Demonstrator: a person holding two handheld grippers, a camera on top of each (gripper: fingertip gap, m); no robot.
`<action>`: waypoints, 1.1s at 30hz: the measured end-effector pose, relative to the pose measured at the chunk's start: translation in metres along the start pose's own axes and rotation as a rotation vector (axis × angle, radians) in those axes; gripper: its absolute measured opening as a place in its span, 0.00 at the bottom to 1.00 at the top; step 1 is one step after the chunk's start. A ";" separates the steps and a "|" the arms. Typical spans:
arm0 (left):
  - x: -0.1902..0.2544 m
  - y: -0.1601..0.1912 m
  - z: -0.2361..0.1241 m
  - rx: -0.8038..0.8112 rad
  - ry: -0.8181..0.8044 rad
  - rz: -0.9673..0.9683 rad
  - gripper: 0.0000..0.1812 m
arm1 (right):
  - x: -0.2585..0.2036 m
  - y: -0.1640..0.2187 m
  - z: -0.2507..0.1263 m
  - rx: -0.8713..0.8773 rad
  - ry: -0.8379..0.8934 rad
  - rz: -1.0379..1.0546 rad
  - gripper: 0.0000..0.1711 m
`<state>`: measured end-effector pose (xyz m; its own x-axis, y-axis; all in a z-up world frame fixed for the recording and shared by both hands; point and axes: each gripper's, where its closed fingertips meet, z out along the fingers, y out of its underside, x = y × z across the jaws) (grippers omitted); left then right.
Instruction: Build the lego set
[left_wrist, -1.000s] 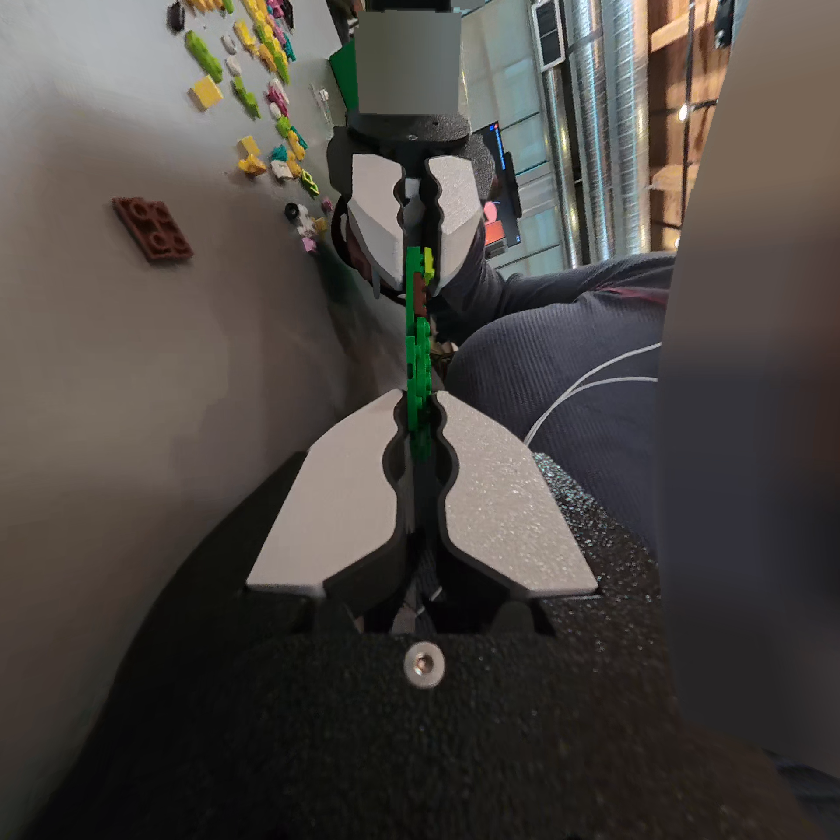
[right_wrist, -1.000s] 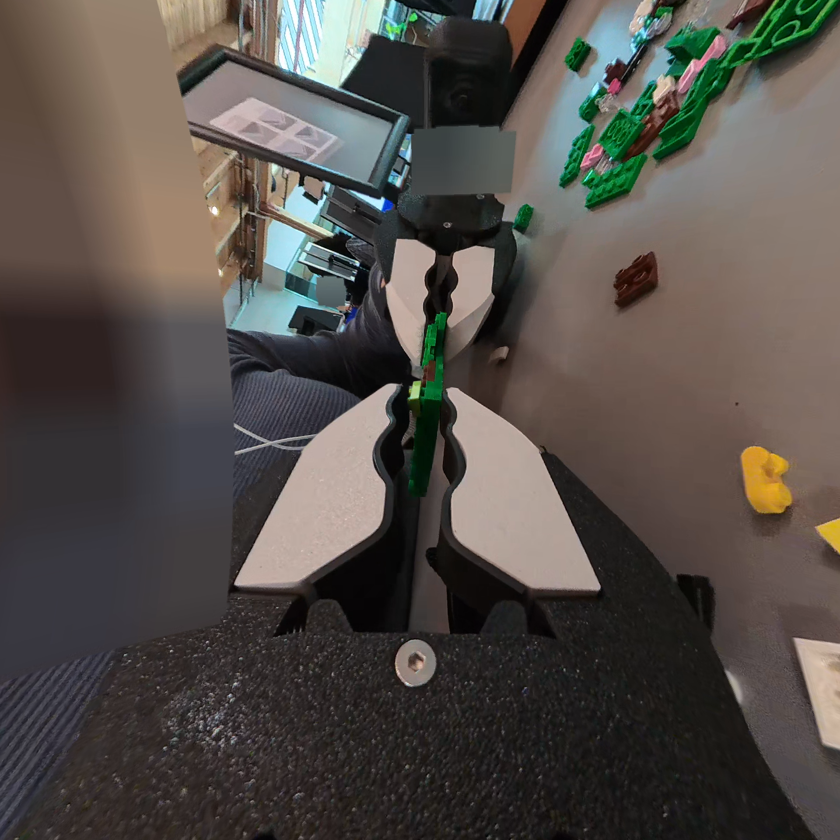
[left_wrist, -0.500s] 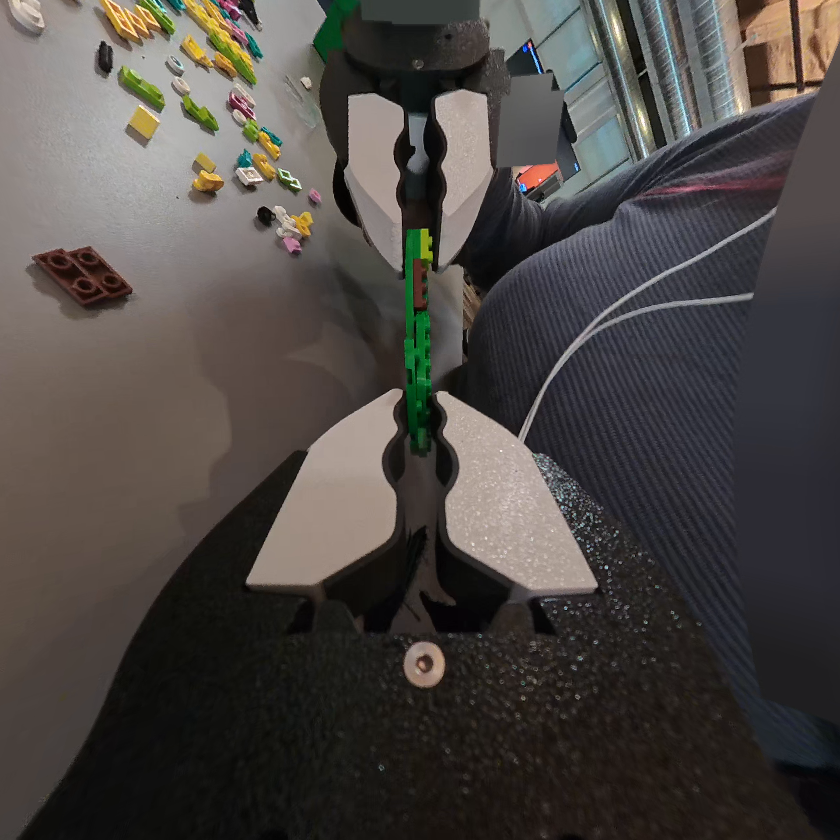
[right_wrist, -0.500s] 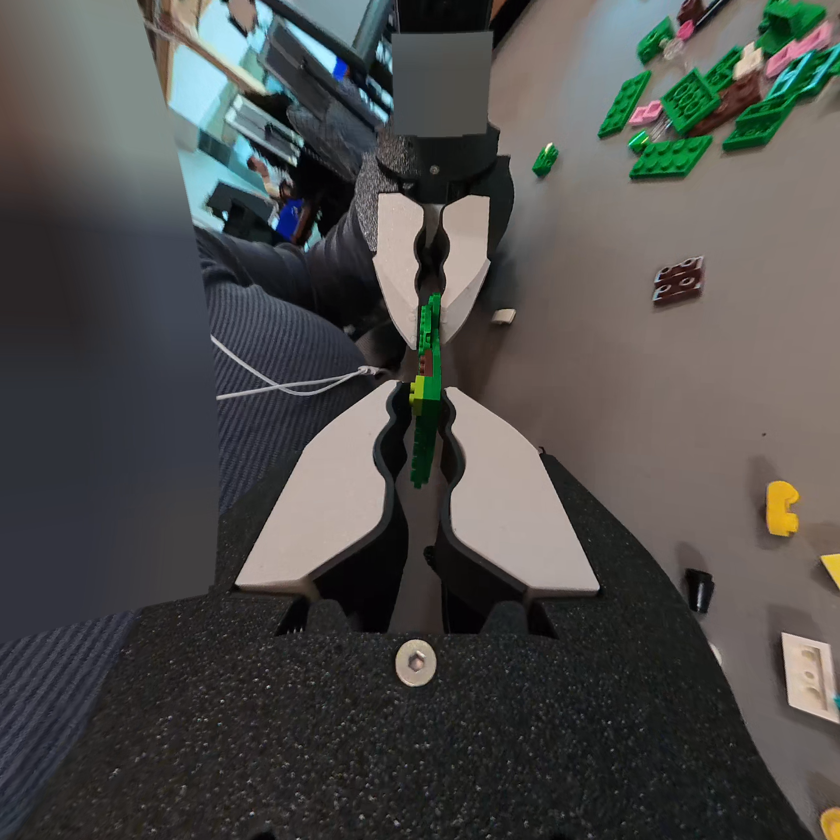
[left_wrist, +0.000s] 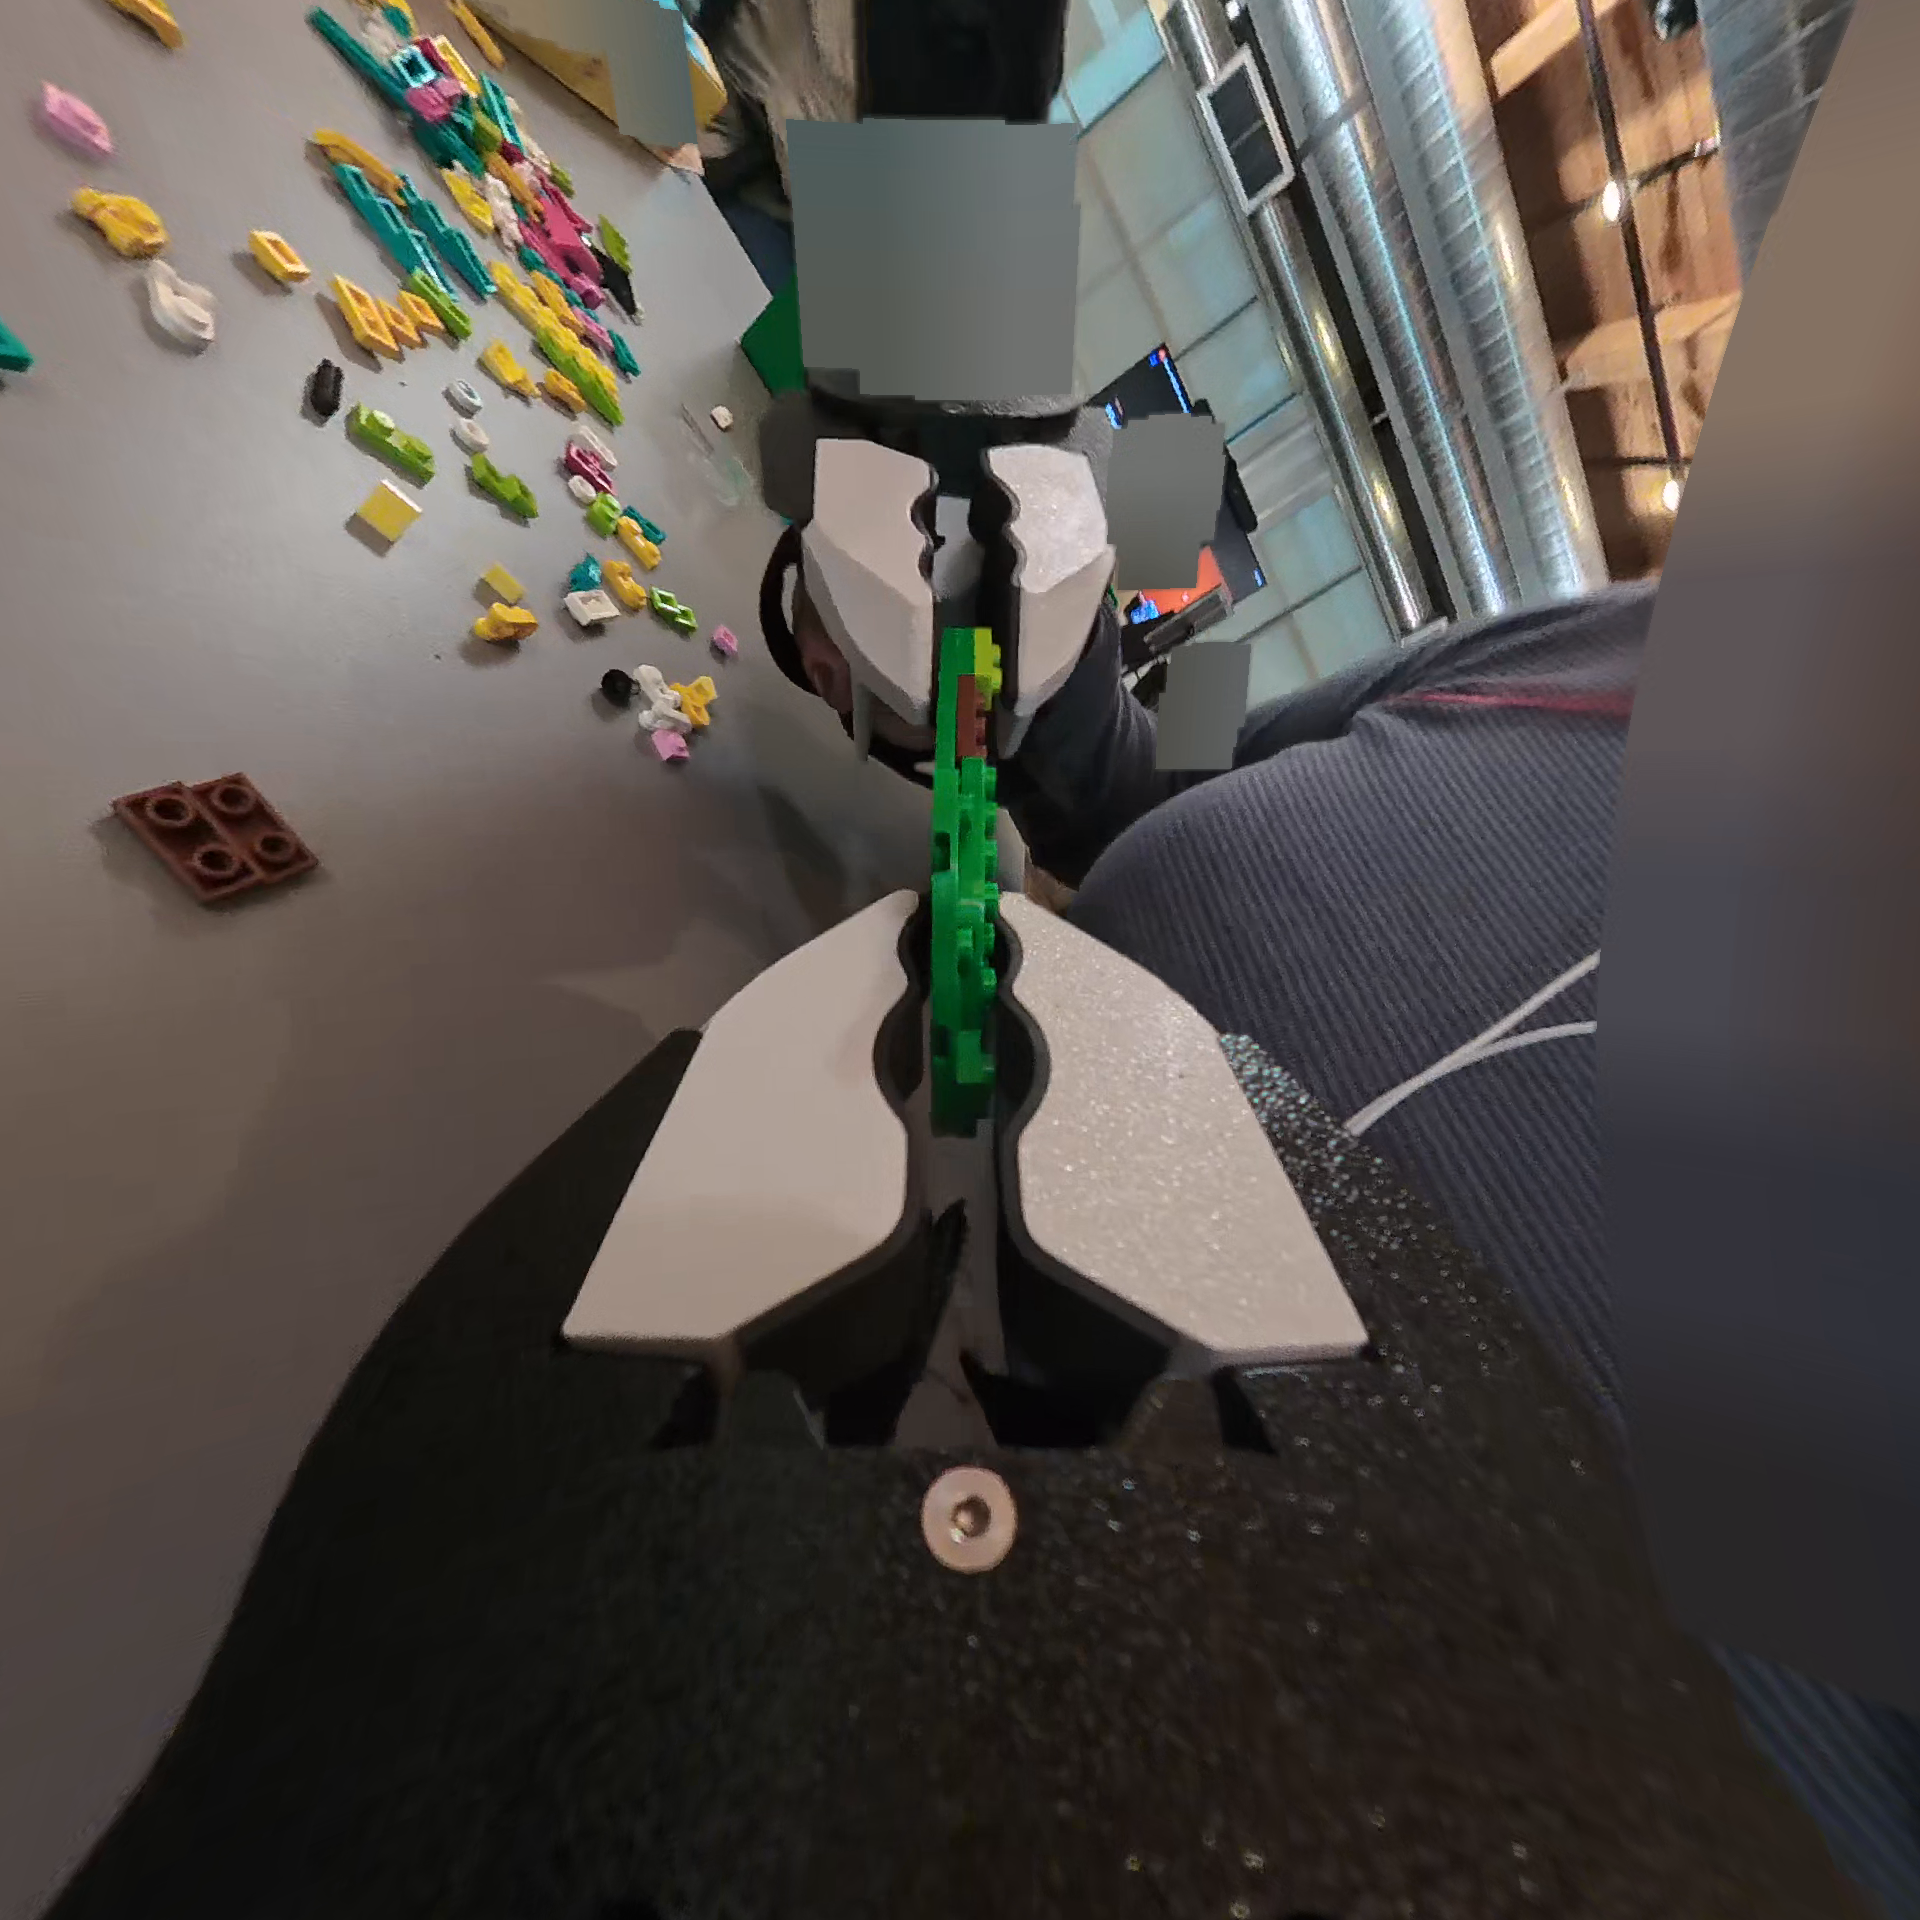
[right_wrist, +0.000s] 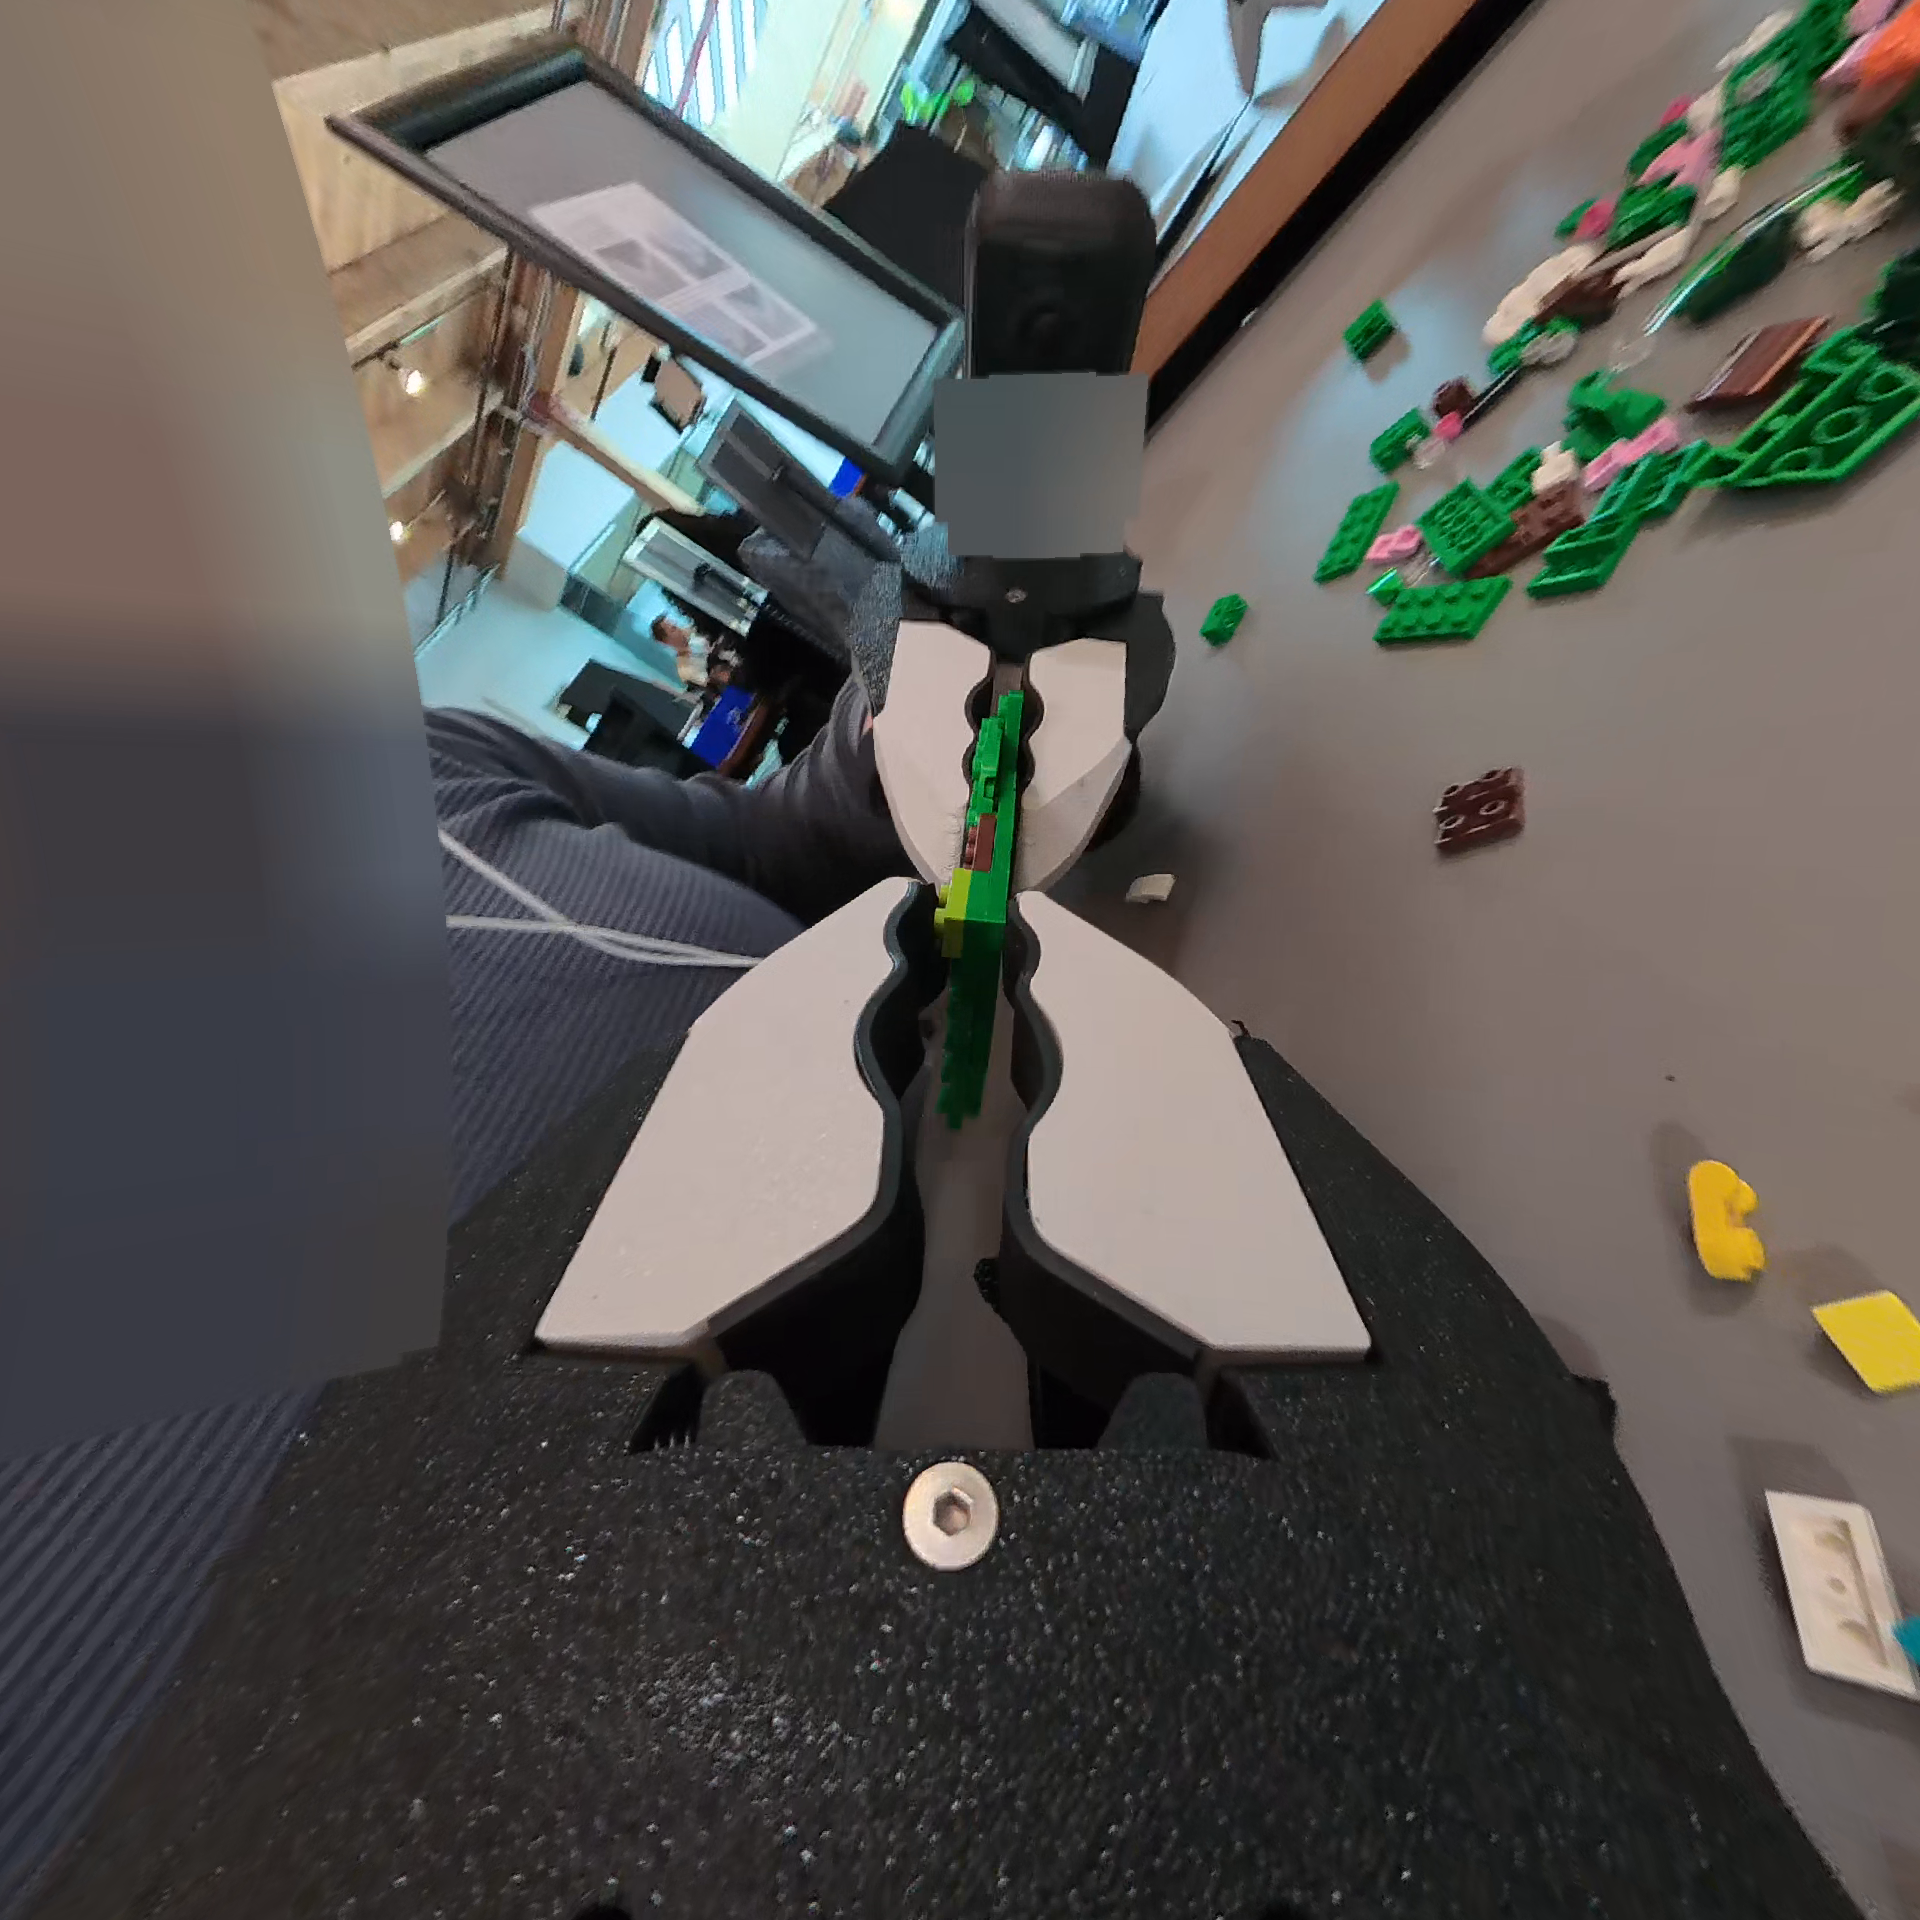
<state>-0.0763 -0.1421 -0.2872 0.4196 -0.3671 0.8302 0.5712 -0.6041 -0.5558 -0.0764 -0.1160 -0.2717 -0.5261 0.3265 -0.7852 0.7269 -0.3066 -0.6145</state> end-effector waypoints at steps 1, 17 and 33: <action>-0.001 -0.002 0.000 0.026 0.001 -0.030 0.05 | 0.001 -0.001 -0.001 0.017 0.013 -0.007 0.07; -0.031 0.012 0.004 0.028 -0.043 -0.311 0.05 | 0.014 -0.042 -0.175 0.455 0.927 -0.673 0.15; -0.033 0.007 -0.002 0.078 -0.052 -0.290 0.04 | 0.077 -0.073 -0.085 -0.091 0.694 -0.802 0.13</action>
<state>-0.0871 -0.1356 -0.3182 0.2659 -0.1496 0.9523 0.7239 -0.6214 -0.2997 -0.1321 0.0077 -0.2811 -0.5202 0.8503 0.0798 0.3243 0.2830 -0.9026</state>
